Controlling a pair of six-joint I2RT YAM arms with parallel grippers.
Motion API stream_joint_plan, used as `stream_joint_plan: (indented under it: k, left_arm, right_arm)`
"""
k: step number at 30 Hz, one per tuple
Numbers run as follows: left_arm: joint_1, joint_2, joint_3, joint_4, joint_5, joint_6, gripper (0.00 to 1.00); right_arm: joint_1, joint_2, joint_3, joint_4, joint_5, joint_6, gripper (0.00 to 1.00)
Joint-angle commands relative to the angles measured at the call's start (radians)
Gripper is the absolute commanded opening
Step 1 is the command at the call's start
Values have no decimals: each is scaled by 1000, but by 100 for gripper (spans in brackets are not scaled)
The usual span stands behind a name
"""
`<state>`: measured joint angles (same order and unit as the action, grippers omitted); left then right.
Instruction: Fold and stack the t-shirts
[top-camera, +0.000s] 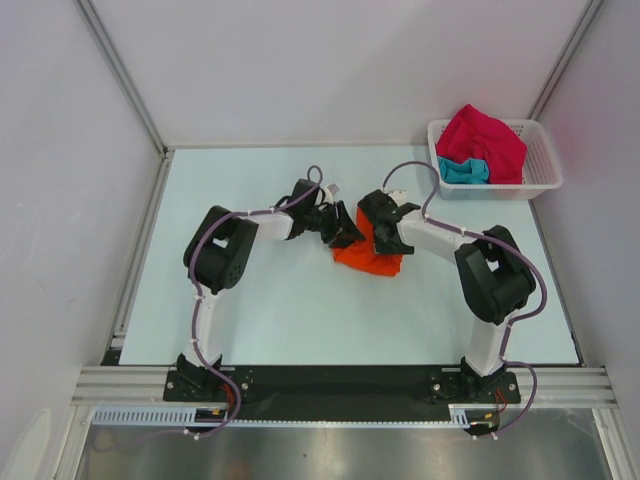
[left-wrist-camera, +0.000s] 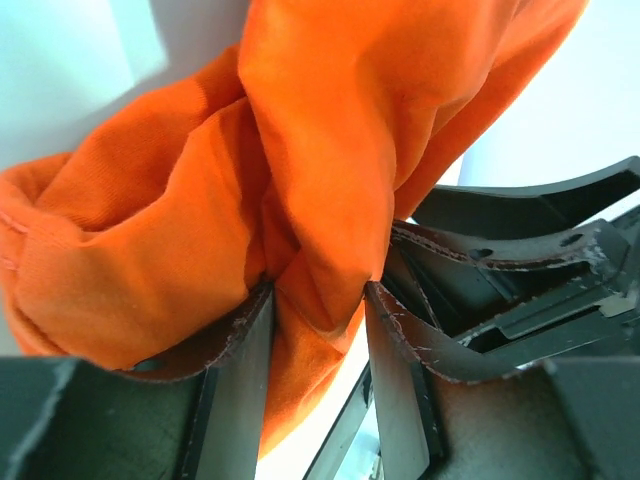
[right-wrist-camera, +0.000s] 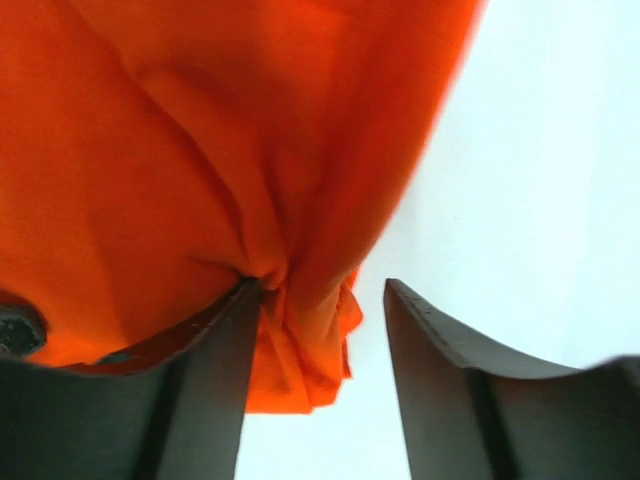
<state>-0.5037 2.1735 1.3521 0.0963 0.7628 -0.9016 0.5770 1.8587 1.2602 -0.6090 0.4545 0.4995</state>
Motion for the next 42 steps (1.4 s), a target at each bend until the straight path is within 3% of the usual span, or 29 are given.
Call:
stream_joint_plan:
  k: [1, 6, 16, 19, 23, 42]
  left_arm:
    - [-13, 2, 8, 43, 4, -14, 46]
    - [-16, 14, 19, 52, 7, -28, 46]
    - [-30, 39, 19, 80, 15, -49, 43]
    - [-29, 39, 7, 94, 13, -57, 31]
    - [-29, 11, -14, 95, -16, -59, 0]
    - [-32, -204, -97, 0, -76, -11, 0]
  right_arm:
    - [-6, -82, 16, -61, 44, 8, 61]
    - [-6, -141, 18, -75, 64, -3, 64]
    - [-3, -93, 19, -71, 42, 10, 65]
    - [-3, -99, 18, -72, 50, 11, 65]
    - [-5, -98, 15, -71, 50, 8, 65]
    - [-8, -84, -31, 5, 12, 8, 65]
